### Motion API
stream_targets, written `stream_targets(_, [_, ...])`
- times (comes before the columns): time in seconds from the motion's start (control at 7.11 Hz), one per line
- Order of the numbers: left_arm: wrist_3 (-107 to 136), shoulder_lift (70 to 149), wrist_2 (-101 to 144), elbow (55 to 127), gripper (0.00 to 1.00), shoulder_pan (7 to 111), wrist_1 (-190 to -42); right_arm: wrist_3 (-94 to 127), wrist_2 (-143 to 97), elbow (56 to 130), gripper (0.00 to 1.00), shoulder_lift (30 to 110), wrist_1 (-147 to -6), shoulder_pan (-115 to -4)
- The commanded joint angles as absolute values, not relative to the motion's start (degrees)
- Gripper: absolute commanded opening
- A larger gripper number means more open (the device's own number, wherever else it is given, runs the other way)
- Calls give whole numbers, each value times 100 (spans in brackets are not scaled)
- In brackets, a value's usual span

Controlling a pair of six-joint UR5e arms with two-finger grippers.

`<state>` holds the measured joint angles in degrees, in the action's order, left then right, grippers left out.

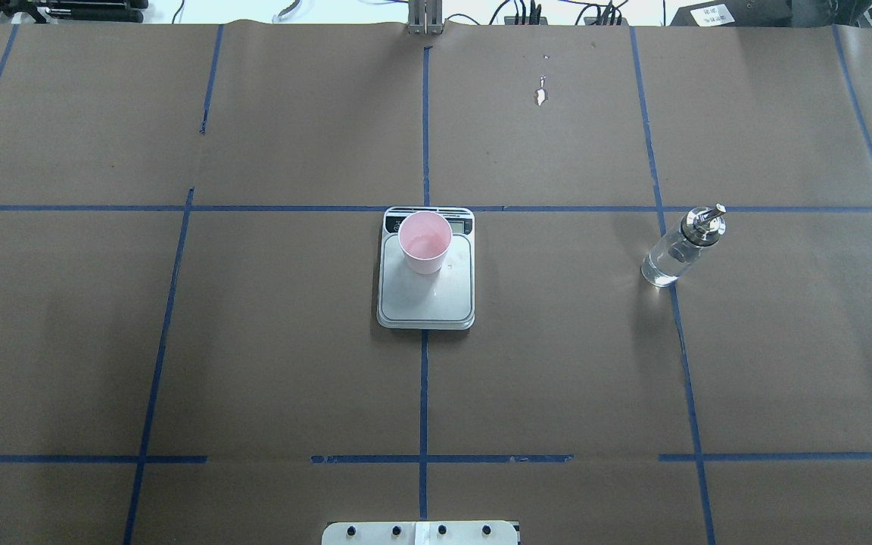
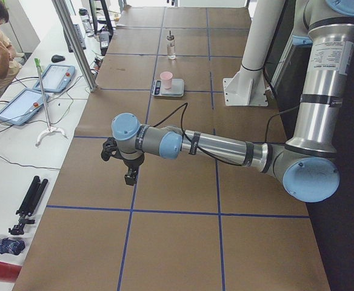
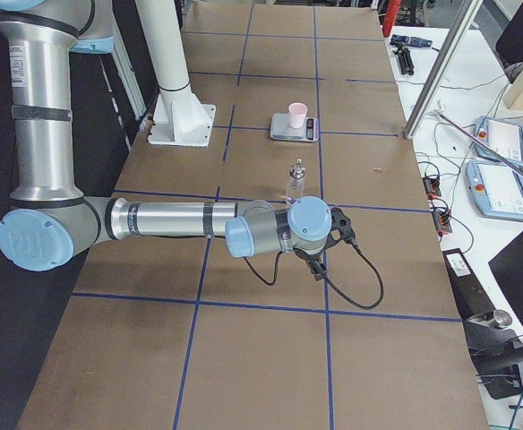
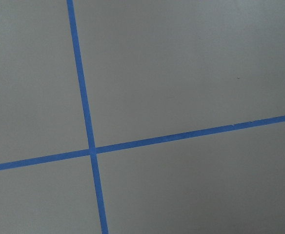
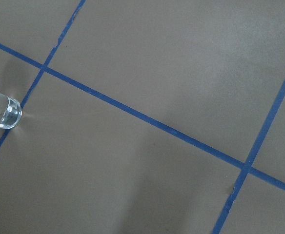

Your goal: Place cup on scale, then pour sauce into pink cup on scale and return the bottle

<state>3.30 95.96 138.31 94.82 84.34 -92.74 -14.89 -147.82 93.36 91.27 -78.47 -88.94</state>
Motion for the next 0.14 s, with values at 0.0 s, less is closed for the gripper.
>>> stream_targets(0.0, [334, 9537, 13834, 9825, 100, 8429, -9246, -1477, -14783, 9290, 100, 9167, -7813, -8886])
